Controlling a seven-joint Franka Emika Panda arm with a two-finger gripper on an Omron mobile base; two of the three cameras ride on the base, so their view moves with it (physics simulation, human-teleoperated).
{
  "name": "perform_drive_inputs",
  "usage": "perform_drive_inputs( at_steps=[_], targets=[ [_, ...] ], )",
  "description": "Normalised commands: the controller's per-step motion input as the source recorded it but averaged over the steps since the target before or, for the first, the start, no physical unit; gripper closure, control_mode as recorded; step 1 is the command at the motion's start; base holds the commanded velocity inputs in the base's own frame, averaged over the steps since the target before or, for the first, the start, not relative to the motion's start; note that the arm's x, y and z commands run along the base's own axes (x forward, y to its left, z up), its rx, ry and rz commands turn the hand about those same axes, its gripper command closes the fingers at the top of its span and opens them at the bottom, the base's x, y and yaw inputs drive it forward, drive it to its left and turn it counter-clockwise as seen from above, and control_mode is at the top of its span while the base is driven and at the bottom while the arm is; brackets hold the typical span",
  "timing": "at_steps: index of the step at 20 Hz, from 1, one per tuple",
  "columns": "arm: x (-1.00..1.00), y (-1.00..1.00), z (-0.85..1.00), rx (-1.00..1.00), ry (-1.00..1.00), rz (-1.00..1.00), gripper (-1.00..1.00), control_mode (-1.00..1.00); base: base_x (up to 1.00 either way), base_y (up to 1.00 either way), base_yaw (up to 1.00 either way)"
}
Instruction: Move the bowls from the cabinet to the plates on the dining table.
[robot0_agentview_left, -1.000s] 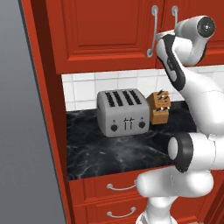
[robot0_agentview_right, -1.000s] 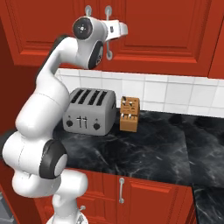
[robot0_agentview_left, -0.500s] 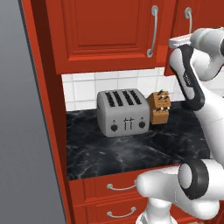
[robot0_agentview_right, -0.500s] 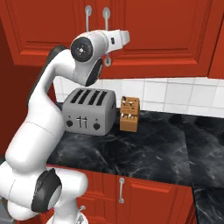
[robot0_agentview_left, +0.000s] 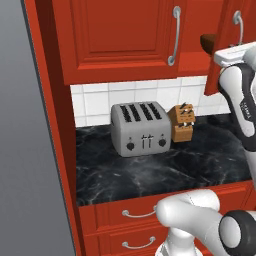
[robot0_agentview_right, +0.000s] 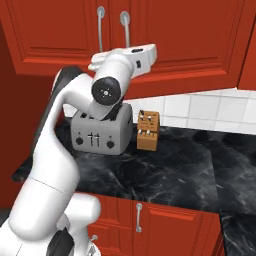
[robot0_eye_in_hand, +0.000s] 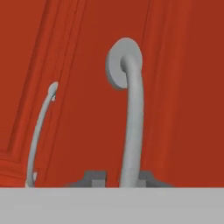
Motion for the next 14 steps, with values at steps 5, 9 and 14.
perform_drive_inputs(
  at_steps=[5, 9, 14],
  targets=[
    [-0.86, -0.32, 0.33, 0.00, -0.15, 0.06, -1.00, -1.00, 0.00, 0.00, 0.00],
    [-0.76, -0.31, 0.24, 0.00, -0.13, 0.06, -1.00, -1.00, 0.00, 0.00, 0.00],
    [-0.64, -0.38, 0.09, 0.00, -0.11, 0.04, -1.00, -1.00, 0.00, 0.00, 0.00]
  ],
)
